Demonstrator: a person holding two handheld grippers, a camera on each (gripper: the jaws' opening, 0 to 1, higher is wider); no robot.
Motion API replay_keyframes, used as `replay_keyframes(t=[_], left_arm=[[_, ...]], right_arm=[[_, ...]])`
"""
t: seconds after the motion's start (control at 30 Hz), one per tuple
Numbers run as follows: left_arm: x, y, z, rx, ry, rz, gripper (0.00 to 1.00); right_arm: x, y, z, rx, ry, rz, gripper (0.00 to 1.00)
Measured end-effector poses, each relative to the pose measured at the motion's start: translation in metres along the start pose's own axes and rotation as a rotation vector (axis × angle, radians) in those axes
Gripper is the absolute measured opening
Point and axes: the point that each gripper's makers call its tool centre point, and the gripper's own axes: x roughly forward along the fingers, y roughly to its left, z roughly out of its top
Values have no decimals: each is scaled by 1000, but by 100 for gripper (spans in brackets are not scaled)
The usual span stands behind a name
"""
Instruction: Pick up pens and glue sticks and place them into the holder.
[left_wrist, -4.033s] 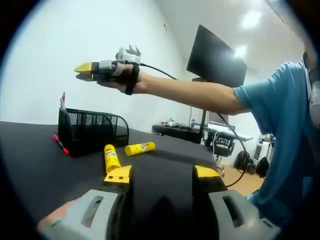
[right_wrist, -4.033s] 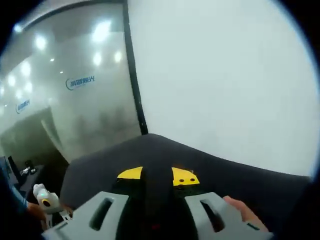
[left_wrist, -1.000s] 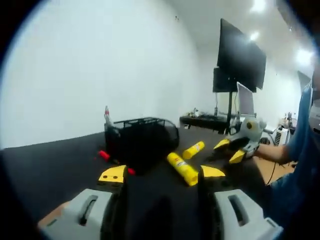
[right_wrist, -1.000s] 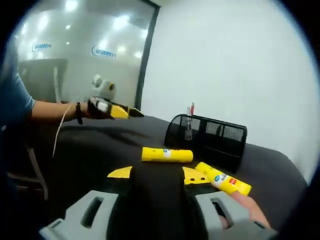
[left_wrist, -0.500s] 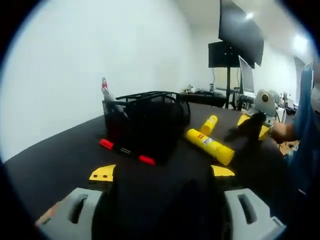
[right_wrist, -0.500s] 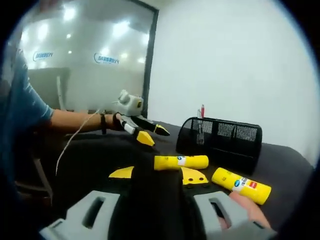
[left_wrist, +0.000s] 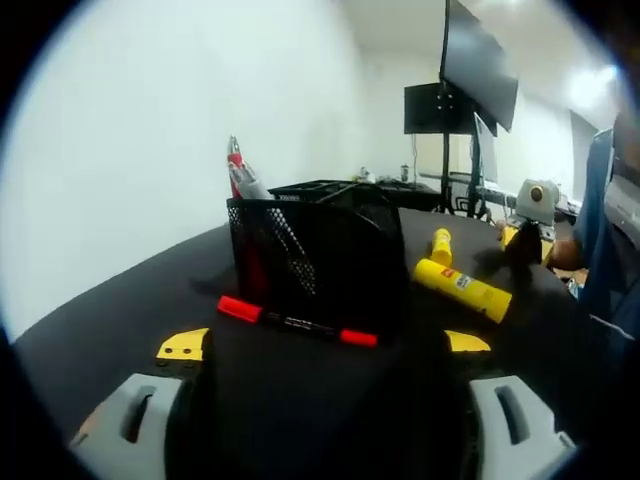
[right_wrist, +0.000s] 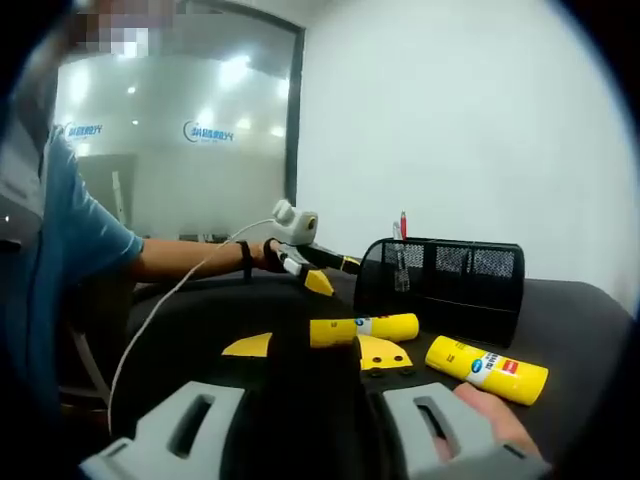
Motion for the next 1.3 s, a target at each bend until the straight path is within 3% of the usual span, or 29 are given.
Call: replay_keyframes(t=[0.17, 0.33, 0.47, 0.53, 0.57, 0.6, 0.63, 0.67, 0.7, 0.77, 0.93, 1.07, 1.23, 1.3], left_arm=[[3, 12, 14, -1, -56, -21, 82], [10, 39, 10, 56, -16, -4, 75], [15, 71, 30, -26, -154, 48, 65], [14, 74, 38, -40, -227, 42, 60], [14, 74, 35, -38, -226, 41, 60], [14, 70, 32, 0, -210, 31, 59], [15, 67, 32, 0, -200, 14, 59], [16, 70, 26, -16, -147, 23, 58], [18, 71, 27, 12, -160, 25, 54], [22, 73, 16, 8, -102, 29, 54], [25, 76, 18, 38, -94, 49, 38], [26, 76, 16, 46, -79, 57, 35], [32, 77, 1, 73, 11, 72, 35], [33, 76, -1, 65, 21, 70, 36]], right_arm=[[0, -1, 2, 21, -10, 6, 26], [0, -2, 2, 38, -14, 7, 25], [-1, -3, 4, 58, -24, 12, 25], [-1, -3, 3, 61, -21, 9, 24], [-1, -3, 3, 60, -18, 8, 24], [-1, -3, 2, 58, -17, 7, 24], [0, -3, 2, 59, -14, 5, 24], [0, -3, 2, 60, -14, 3, 24], [0, -3, 2, 65, -16, 4, 24], [0, -4, 2, 70, -17, 2, 23], [0, -3, 0, 68, -5, 2, 23], [1, -3, -1, 62, 2, 5, 23], [-1, -4, 0, 74, -8, 2, 22], [-1, -4, 1, 74, -9, 3, 22]])
